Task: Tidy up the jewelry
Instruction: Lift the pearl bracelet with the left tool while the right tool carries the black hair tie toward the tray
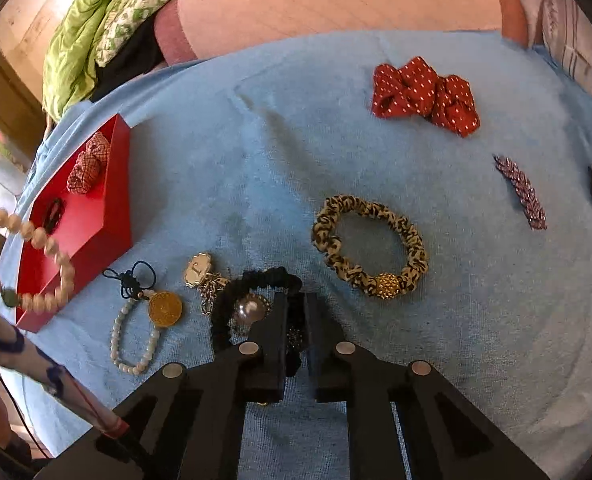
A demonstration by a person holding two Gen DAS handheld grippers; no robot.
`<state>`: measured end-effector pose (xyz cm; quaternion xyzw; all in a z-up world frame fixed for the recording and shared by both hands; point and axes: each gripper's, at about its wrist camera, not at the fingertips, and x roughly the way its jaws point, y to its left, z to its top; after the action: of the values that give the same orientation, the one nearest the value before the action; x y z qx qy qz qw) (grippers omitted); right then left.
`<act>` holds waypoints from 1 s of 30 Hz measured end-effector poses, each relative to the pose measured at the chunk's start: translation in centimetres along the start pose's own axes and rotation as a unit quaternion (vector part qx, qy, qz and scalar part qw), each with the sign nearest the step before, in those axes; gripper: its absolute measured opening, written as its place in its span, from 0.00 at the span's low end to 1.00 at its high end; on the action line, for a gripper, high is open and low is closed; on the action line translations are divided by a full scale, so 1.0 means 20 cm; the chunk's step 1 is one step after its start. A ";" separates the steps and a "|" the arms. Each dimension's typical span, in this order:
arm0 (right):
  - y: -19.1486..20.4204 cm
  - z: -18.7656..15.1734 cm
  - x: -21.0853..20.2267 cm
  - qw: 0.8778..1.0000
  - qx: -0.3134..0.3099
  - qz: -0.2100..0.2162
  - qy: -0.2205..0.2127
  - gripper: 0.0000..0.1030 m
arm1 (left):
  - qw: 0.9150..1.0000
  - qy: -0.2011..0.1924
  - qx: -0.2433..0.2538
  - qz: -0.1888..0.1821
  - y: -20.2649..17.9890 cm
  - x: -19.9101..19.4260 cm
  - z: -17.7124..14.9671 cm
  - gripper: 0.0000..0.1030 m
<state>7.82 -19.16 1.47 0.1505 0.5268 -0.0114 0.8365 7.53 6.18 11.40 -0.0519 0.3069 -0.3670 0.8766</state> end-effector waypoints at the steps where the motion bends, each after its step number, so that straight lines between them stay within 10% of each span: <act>1: -0.01 0.00 -0.01 1.000 0.003 0.005 -0.004 0.07 | 1.000 -0.001 -0.002 0.001 0.01 0.00 0.00 0.09; 30: 0.17 0.01 -0.21 0.992 -0.015 0.062 -0.104 0.07 | 0.994 -0.028 -0.048 0.096 0.30 -0.14 0.02 0.09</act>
<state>6.77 -16.46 6.09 0.1681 0.4265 0.0329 0.8881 9.99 12.35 11.25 -0.0739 0.3032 -0.2641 0.9126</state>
